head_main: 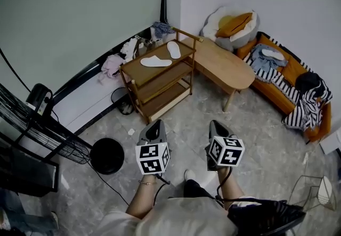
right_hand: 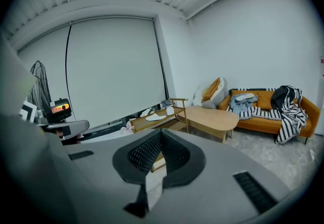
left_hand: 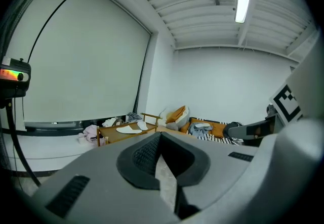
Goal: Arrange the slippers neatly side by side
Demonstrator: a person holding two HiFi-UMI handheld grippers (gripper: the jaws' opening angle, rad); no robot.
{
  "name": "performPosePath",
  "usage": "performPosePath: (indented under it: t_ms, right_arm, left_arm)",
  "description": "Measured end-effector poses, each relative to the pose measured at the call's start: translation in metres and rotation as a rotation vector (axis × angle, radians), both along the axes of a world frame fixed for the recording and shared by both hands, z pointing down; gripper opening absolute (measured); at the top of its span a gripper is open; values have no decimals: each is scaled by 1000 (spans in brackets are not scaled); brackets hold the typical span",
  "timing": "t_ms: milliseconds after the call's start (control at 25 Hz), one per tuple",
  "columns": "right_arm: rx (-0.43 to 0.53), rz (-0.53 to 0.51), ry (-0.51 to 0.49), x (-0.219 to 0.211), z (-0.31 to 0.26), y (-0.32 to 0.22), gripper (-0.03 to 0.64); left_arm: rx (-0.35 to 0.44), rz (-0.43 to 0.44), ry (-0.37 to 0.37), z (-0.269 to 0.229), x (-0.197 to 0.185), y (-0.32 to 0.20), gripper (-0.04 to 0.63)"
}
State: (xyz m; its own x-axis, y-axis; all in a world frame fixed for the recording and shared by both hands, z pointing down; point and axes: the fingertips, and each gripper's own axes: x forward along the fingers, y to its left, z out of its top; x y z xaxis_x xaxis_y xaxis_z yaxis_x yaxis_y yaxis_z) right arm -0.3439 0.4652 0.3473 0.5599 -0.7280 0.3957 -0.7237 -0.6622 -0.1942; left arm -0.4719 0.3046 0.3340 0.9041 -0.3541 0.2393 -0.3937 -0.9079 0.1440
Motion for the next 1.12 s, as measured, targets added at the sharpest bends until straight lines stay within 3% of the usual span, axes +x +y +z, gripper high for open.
performPosePath:
  t_ms: [520,1120]
  right_arm:
    - [14,-36,17,96,-10,-50,34]
    - [9,-89,3,185,0,-76,34]
  left_arm:
    - [31,-44,5,-12,86,-48,15]
    - [32,-84,3,-5,174,-69,17]
